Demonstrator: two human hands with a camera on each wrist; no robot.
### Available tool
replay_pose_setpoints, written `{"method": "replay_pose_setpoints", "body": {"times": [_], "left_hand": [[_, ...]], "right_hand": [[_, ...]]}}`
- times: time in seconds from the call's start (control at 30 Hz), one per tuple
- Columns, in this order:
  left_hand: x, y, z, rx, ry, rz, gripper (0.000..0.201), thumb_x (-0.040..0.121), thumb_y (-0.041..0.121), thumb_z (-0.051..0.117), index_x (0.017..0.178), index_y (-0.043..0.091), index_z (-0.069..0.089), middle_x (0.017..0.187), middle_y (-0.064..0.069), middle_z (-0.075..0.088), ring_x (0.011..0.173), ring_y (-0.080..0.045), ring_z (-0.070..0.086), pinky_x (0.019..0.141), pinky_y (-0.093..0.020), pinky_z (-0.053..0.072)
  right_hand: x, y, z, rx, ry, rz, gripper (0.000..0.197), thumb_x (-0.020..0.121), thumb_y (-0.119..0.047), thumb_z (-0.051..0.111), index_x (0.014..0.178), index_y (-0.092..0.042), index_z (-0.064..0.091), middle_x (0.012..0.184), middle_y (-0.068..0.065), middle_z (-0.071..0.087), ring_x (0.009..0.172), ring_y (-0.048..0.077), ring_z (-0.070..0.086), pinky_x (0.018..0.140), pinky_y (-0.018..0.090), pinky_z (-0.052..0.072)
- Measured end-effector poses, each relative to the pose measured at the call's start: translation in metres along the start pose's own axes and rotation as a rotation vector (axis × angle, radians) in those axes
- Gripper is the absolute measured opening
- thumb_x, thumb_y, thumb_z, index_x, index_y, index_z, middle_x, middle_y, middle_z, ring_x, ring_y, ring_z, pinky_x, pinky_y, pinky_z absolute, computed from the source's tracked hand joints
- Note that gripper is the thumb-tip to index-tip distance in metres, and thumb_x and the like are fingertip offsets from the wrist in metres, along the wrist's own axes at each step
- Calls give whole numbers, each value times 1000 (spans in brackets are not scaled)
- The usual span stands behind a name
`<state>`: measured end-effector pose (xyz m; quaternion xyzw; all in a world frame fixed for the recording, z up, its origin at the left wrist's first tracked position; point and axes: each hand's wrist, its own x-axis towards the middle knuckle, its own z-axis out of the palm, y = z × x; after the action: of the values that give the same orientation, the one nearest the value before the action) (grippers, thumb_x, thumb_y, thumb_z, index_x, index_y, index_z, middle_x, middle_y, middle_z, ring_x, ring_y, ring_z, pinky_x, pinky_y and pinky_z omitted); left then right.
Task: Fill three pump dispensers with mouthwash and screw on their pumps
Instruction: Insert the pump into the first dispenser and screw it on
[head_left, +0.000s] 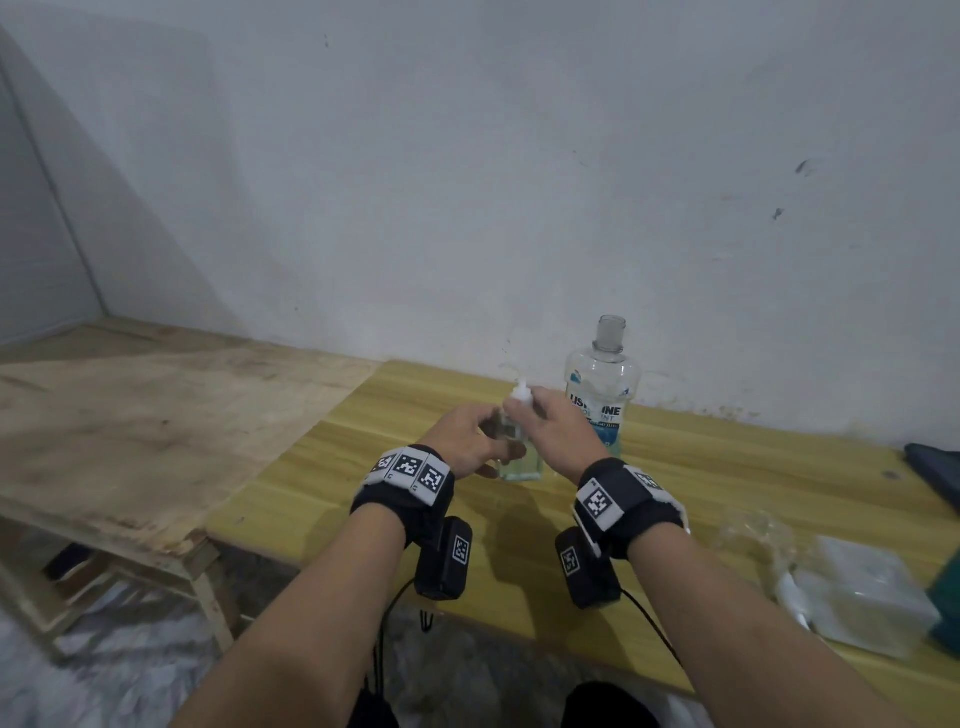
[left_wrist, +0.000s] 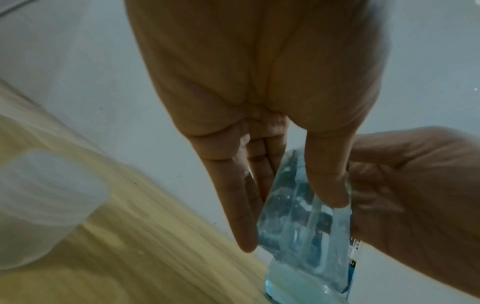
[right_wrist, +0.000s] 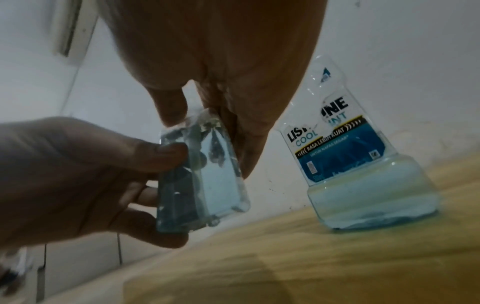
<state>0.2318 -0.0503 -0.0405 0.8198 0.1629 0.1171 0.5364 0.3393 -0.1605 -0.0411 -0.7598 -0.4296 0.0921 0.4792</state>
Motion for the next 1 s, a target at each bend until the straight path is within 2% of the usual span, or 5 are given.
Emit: {"method": "replay_pose_setpoints", "body": {"times": [0.2,0.33,0.53,0.7,1.0], "left_hand": [[1,-3,7,59,18,-19,25,81,16,76,103,10,68,95,-8,68,87,-25,68,76,-41,61],[6,3,6,165,45,-34,33,78,18,78,109,12,67,102,-2,69,96,-22,65,87,-42,55],[7,-13,6,309,-30,-111,37,73,10,82,106,11,65,103,1,67,95,-22,65,97,-47,48],[10,-9,11,351,-50,-112,35,76,12,80,109,12,67,105,0,68,95,-21,63,98,-46,46],[22,-7,17,412,-74,-86,69,75,7,80,136,16,48,127,-9,61,118,-26,56,100,-42,45]], "right_hand": [[-6,0,2,-102,138,-10,31,94,-38,59,67,-25,53,64,-10,50,60,7,46,58,27,34],[-16,-1,5,53,228,-52,34,92,-36,63,118,-14,62,101,-6,60,92,13,57,80,27,46],[4,13,-46,75,787,27,48,79,-20,71,118,-17,43,116,3,50,106,22,52,91,47,50],[19,37,-74,143,457,335,102,67,-1,83,145,-19,19,144,12,35,130,31,41,106,49,40],[21,74,-62,216,226,404,58,71,-9,85,122,-7,55,120,10,65,101,24,62,84,35,52]]}}
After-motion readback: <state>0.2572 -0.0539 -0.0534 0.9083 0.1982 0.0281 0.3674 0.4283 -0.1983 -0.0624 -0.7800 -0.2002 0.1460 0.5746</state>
